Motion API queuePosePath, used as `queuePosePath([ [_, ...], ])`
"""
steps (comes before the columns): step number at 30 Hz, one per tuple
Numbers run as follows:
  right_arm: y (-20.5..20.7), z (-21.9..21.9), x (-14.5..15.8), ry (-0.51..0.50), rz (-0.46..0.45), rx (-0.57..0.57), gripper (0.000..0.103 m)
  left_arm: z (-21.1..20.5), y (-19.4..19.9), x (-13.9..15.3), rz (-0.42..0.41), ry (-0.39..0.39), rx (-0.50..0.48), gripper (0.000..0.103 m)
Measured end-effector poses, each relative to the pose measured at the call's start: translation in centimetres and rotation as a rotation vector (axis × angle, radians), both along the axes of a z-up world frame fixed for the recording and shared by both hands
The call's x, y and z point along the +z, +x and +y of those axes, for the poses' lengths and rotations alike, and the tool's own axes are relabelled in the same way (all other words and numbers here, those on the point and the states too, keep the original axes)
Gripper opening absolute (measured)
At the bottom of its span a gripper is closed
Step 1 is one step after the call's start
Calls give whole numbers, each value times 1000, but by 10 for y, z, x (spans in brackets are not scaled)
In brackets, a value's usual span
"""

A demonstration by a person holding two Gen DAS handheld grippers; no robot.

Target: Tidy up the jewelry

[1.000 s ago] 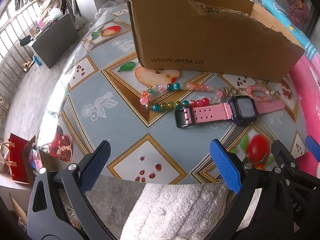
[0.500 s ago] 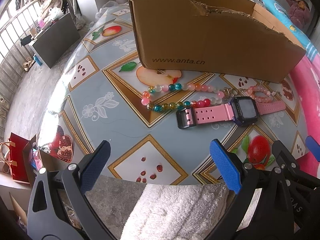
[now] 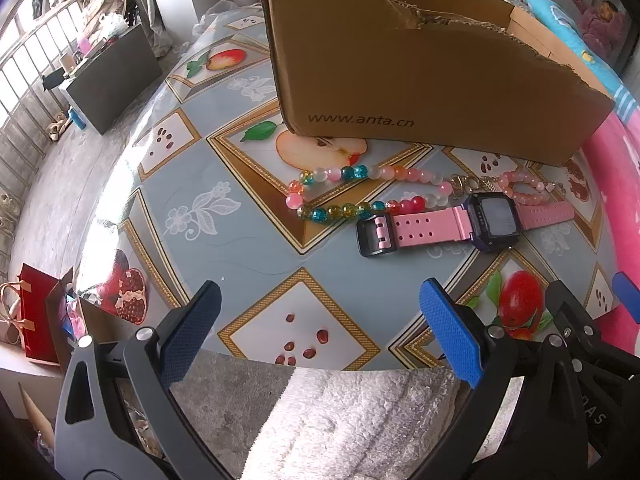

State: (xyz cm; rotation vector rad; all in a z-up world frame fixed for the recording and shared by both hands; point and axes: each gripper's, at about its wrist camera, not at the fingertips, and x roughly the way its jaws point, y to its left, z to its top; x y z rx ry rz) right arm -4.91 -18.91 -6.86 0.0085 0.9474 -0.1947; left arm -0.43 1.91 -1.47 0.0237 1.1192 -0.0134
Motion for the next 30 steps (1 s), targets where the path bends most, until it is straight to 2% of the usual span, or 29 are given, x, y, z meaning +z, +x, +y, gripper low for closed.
queuePosePath([
  [12, 1, 0, -2, -4, 2, 1, 98, 4, -1, -3, 2, 5, 3, 95],
  [17, 2, 1, -7, -26, 27, 45, 98, 8, -3, -7, -17, 11, -6, 95],
  [20, -5, -2, -4, -25, -23, 73, 98, 17, -7, -11, -47, -4, -27, 95],
  [26, -13, -8, 4, 0, -136, 186, 98, 43, -6, -12, -114, -101, -50, 95],
  [30, 0, -4, 8, 5, -148, 250, 98, 53, 1, -8, -171, -129, -77, 95],
])
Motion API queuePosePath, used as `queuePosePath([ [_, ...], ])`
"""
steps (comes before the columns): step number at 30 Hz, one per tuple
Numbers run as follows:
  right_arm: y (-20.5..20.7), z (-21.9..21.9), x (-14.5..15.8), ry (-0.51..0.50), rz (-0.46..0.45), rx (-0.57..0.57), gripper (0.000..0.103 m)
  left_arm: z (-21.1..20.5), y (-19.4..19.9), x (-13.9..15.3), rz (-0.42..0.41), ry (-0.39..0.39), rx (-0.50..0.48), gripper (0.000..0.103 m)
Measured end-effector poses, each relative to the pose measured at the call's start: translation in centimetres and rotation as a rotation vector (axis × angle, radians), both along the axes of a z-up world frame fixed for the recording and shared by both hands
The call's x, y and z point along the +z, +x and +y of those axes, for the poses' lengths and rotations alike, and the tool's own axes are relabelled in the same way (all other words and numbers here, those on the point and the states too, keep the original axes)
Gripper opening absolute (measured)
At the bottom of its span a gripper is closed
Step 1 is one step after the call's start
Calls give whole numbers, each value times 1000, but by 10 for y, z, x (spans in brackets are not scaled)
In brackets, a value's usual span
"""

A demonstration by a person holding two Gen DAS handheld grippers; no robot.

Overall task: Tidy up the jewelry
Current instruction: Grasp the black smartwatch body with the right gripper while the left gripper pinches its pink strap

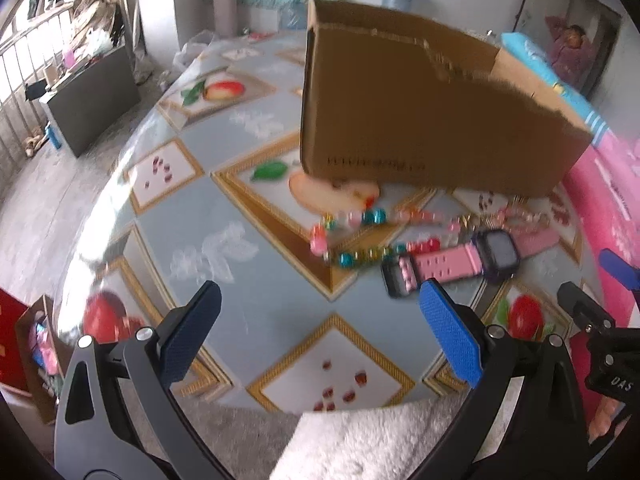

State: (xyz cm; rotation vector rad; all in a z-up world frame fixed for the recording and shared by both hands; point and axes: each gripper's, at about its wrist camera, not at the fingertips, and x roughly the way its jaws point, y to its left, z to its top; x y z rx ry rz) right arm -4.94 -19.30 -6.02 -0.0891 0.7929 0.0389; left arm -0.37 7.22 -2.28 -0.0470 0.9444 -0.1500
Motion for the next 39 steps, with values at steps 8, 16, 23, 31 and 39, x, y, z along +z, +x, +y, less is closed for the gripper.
queuePosePath([
  [8, 26, 28, 7, -30, -2, 310, 81, -5, 17, 12, -75, -55, -106, 95],
  [16, 53, 57, -8, -138, 73, 566, 65, -19, 22, 15, -73, 16, -167, 95],
  [23, 63, 69, -20, -217, 136, 684, 61, -40, 7, 11, -124, 115, -305, 89],
  [31, 80, 75, -15, -196, 219, 742, 52, -58, 2, 1, -78, 124, -425, 59],
  [39, 100, 55, -13, 14, 418, 800, 52, -87, -20, 3, -110, 176, -572, 59],
])
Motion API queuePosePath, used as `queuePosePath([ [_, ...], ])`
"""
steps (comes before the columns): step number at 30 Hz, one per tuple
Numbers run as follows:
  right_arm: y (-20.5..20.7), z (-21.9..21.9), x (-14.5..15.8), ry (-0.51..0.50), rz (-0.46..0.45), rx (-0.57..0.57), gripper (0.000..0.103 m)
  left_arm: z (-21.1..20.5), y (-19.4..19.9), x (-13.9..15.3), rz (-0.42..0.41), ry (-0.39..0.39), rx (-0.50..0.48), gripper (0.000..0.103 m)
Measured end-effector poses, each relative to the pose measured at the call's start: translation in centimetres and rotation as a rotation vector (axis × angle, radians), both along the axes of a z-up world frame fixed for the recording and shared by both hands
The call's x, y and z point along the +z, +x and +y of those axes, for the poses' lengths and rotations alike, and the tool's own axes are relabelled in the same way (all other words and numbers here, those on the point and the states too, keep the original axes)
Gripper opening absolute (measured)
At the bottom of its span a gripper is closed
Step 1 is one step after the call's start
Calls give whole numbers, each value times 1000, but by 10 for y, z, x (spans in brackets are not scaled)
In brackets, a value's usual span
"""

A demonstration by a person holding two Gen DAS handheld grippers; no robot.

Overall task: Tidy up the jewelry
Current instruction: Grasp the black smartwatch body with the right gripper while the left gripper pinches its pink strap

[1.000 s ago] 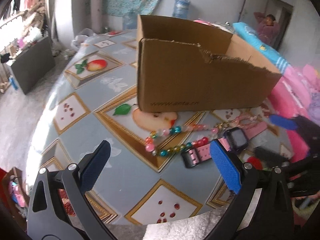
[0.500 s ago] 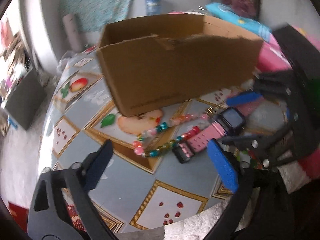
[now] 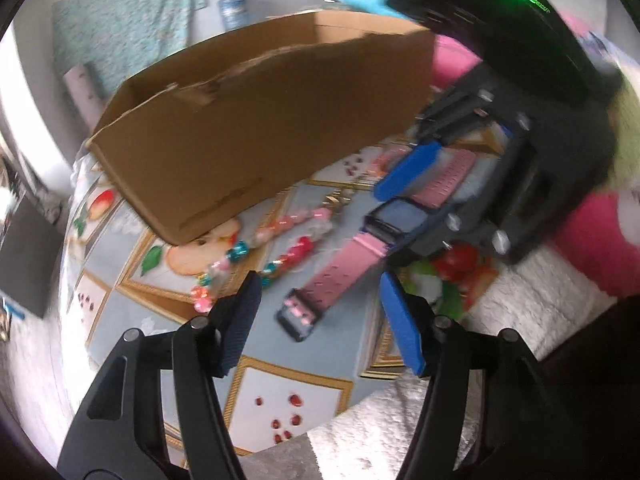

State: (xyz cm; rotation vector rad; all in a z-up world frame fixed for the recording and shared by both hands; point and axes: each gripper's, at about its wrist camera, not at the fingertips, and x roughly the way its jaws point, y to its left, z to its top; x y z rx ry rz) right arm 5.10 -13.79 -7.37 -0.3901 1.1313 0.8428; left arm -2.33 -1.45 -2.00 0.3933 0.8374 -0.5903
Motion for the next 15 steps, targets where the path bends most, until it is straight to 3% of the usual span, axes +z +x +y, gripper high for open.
queuePosePath([
  [7, 39, -2, -6, 79, 208, 29, 52, -28, -10, -9, -64, 117, -77, 43],
  [12, 49, -8, -14, 112, 247, 36, 52, -38, 3, -20, -80, 175, -86, 25],
  [15, 45, -19, -11, 141, 250, 23, 52, -40, 7, -21, -66, 168, -77, 12],
])
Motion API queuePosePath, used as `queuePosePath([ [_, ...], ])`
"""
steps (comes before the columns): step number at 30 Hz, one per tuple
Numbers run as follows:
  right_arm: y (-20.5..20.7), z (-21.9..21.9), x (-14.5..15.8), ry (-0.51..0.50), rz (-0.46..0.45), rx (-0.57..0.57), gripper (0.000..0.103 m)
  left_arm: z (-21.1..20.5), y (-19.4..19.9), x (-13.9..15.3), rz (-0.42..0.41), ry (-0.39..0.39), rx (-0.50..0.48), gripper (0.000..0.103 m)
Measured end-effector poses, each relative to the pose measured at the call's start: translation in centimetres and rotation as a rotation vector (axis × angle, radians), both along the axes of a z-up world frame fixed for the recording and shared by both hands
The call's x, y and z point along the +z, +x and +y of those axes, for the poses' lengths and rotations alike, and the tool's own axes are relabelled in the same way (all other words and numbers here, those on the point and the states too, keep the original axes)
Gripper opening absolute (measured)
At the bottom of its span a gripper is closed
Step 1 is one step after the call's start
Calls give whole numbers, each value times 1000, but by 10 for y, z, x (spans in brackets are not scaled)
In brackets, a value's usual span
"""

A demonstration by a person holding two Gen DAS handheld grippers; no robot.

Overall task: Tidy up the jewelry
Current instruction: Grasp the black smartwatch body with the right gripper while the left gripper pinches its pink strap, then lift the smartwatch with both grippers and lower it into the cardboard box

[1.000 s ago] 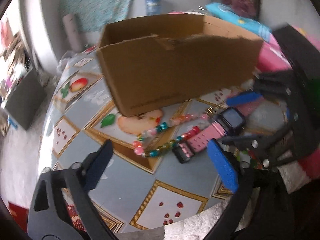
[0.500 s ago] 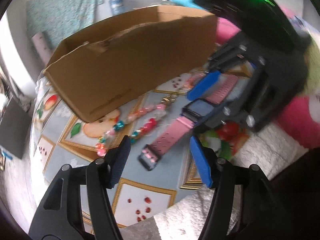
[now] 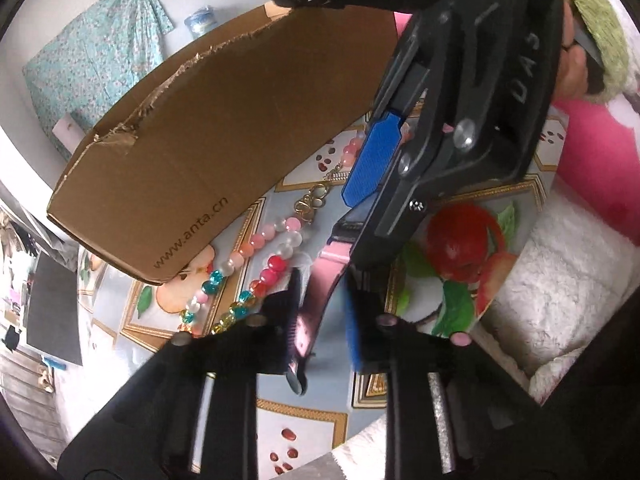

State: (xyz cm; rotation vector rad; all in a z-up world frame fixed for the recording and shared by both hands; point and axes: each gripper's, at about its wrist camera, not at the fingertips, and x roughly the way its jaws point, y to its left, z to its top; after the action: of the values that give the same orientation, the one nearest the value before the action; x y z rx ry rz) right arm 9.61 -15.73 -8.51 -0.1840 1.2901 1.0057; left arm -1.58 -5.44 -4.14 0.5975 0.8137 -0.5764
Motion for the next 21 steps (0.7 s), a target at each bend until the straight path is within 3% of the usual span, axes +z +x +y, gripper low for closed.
queuePosePath([
  [4, -4, -18, 4, 35, -16, -73, 52, 4, 15, 0, 71, -64, 14, 5],
  [8, -22, -45, 18, 67, -116, -196, 52, 8, 28, -1, 141, -112, 22, 3],
  [12, -46, -59, 18, -32, -265, -288, 52, 10, 36, -3, 151, -105, -1, 3],
  [17, -68, -47, 14, -199, -476, -299, 52, 8, 39, -3, 145, -85, -22, 3],
  [18, -70, -41, 11, -263, -534, -293, 49, 6, 40, -3, 142, -80, -25, 3],
  [21, -72, -33, 4, -334, -583, -292, 41, 4, 32, 2, 138, -76, -30, 3],
])
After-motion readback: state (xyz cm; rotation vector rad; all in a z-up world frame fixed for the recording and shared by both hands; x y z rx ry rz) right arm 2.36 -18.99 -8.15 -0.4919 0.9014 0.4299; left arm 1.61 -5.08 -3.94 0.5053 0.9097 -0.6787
